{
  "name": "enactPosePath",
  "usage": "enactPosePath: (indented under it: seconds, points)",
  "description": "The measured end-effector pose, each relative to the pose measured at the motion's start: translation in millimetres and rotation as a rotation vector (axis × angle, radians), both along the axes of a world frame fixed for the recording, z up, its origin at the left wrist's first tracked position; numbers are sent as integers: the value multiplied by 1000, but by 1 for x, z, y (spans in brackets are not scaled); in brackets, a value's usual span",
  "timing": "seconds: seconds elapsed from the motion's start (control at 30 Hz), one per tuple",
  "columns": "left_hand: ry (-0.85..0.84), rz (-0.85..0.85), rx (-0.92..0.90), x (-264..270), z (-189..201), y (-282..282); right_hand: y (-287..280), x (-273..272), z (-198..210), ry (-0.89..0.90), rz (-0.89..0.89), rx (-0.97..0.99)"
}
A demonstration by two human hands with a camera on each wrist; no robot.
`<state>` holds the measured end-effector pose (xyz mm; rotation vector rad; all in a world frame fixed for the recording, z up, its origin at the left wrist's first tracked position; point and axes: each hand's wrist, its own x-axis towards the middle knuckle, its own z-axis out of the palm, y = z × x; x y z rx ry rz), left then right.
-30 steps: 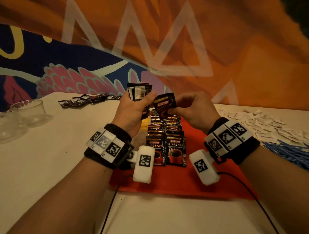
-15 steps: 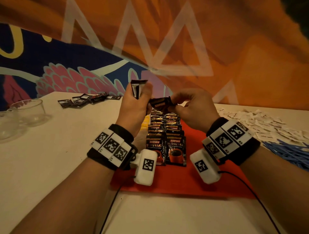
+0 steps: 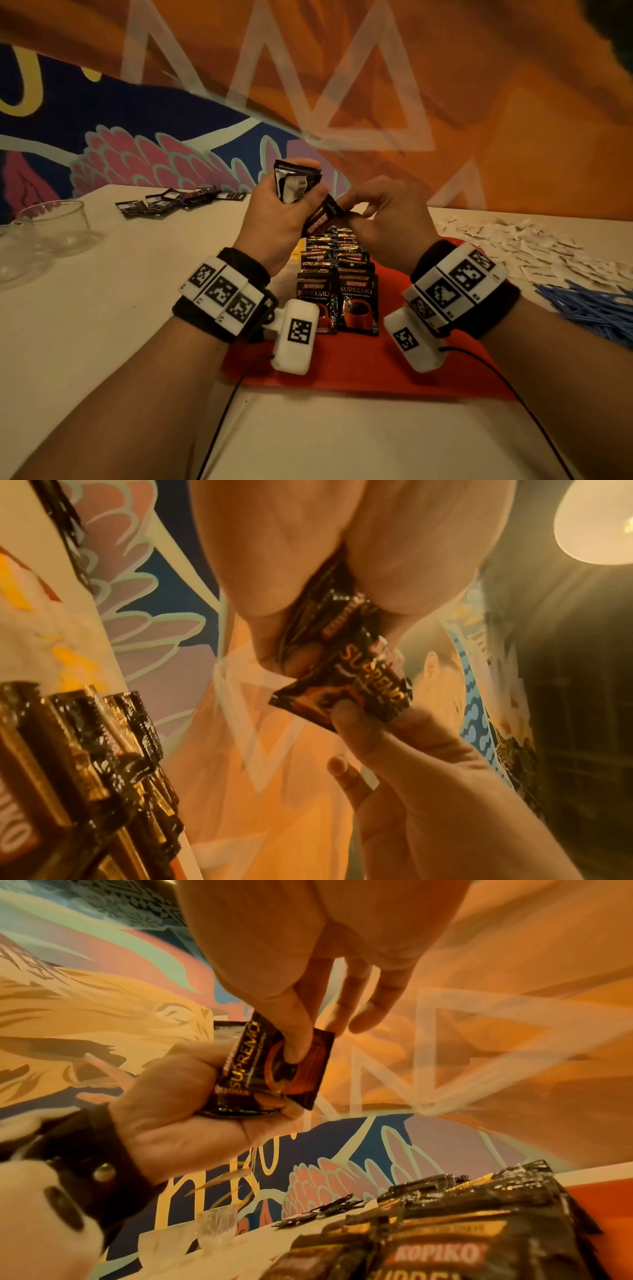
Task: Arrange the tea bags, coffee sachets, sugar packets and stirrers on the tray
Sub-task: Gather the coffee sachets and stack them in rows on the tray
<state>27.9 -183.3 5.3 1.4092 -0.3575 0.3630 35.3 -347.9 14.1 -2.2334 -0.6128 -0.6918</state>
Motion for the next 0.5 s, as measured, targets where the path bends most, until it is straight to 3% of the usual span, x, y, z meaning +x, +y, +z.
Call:
enactPosePath:
  seconds: [0.17, 0.33, 0.5]
  points:
    - [-18, 67, 112, 0, 1, 0, 3, -8, 6, 79, 70, -147]
    - [67, 11, 92, 1, 2, 3, 2, -16, 14, 374, 251, 130]
    - [250, -5, -168, 10, -1, 14, 3, -18, 13, 631, 261, 184]
